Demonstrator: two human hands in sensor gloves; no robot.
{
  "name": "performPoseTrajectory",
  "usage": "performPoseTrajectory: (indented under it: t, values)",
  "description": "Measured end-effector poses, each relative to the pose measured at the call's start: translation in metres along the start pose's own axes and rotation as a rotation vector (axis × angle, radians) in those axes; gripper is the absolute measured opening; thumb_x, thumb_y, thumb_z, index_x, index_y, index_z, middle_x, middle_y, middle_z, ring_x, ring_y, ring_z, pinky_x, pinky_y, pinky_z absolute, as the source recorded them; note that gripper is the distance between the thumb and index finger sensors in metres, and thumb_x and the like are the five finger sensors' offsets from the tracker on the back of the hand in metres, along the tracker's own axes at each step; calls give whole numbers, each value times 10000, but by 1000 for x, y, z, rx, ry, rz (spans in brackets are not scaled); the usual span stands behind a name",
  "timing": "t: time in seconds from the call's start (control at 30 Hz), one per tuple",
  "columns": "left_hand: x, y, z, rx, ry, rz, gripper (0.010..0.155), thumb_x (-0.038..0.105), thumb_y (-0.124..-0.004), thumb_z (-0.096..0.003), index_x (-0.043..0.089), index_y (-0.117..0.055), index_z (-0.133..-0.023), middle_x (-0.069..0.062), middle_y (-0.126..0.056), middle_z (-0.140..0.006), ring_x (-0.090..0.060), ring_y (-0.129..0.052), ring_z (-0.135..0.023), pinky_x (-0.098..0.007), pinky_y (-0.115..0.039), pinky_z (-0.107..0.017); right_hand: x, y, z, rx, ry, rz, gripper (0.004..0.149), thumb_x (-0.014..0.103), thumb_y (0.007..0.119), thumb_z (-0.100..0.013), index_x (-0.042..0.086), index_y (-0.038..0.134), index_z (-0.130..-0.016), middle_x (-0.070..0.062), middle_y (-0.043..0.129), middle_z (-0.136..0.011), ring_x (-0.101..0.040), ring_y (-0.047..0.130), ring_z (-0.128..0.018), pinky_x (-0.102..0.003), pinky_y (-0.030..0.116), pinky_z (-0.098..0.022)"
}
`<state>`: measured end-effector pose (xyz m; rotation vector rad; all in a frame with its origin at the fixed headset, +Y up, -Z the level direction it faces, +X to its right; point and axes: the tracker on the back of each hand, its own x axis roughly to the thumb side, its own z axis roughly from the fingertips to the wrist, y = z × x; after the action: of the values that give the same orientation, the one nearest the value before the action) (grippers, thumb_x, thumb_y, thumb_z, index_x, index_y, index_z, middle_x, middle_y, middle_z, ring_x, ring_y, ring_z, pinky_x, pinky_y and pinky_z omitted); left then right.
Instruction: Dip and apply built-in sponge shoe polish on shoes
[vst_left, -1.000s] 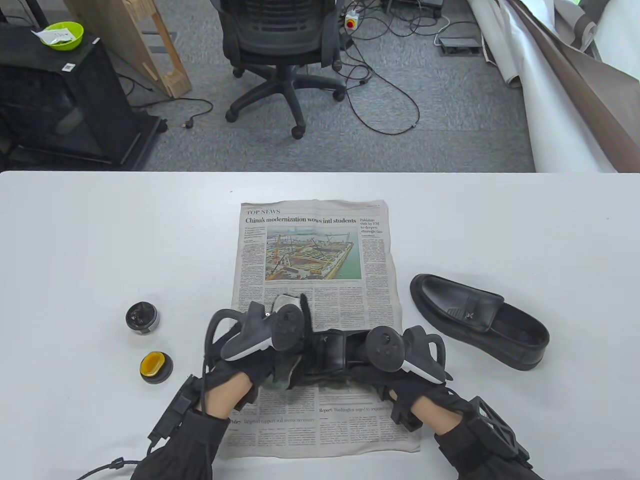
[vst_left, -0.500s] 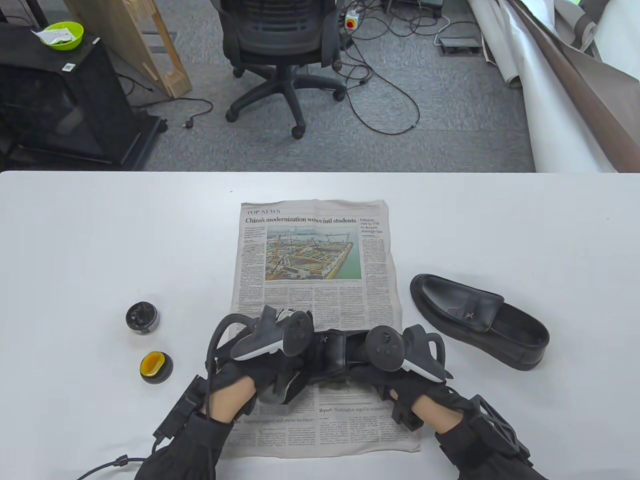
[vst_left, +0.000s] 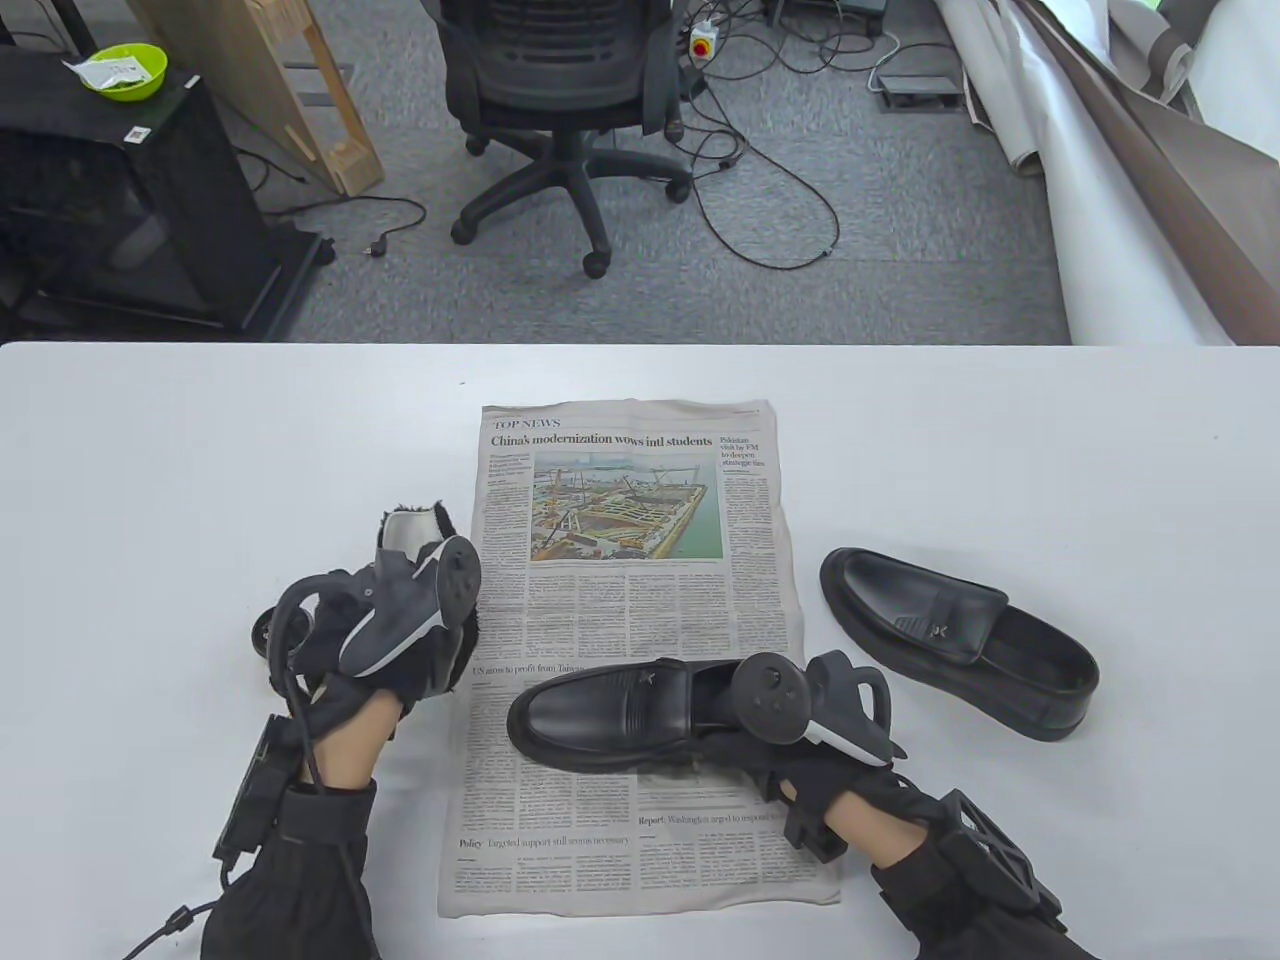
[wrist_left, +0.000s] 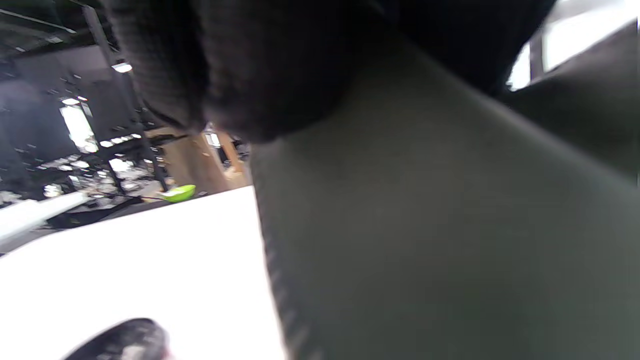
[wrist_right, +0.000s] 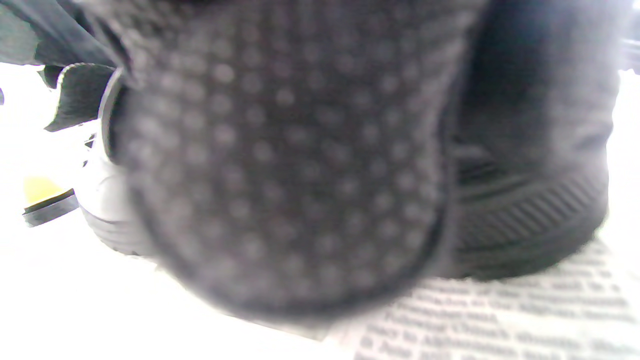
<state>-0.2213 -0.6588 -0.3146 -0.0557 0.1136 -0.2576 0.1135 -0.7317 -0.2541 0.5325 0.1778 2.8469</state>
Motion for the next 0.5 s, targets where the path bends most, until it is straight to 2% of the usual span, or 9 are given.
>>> performPoseTrajectory:
  t: [0.17, 0.23, 0.33, 0.5]
  values:
    - [-20, -12, -33, -33, 94, 64, 542, 460, -864, -423, 343, -733, -936, 69, -973, -660, -67, -999, -342, -434, -819, -626, 0, 0, 0, 1, -3, -1, 440, 506, 921, -306, 243, 967, -656, -9, 1043, -523, 40, 1098, -19, -252, 987, -190]
    - [-24, -21, -47, -80, 112, 91, 521, 463, -862, -421, 350, -742, -915, 73, -967, -666, -64, -996, -346, -430, -817, -631, 0, 0, 0, 2, -7, -3, 442, 507, 922, -305, 241, 967, -655, -9, 1042, -524, 41, 1098, -17, -252, 987, -190]
    - [-20, -34, -61, -135, 101, 127, 503, 457, -861, -428, 366, -741, -907, 74, -949, -705, -70, -993, -387, -436, -798, -654, 0, 0, 0, 5, -13, -4, 441, 505, 922, -306, 240, 967, -656, -10, 1042, -524, 41, 1097, -17, -252, 987, -189]
    - [-8, -54, -80, -147, 158, 25, 490, 453, -860, -431, 369, -748, -901, 77, -915, -772, -62, -990, -435, -435, -790, -671, -1, 0, -1, 9, -21, -6, 443, 506, 923, -305, 240, 968, -656, -10, 1042, -524, 41, 1098, -18, -253, 986, -191]
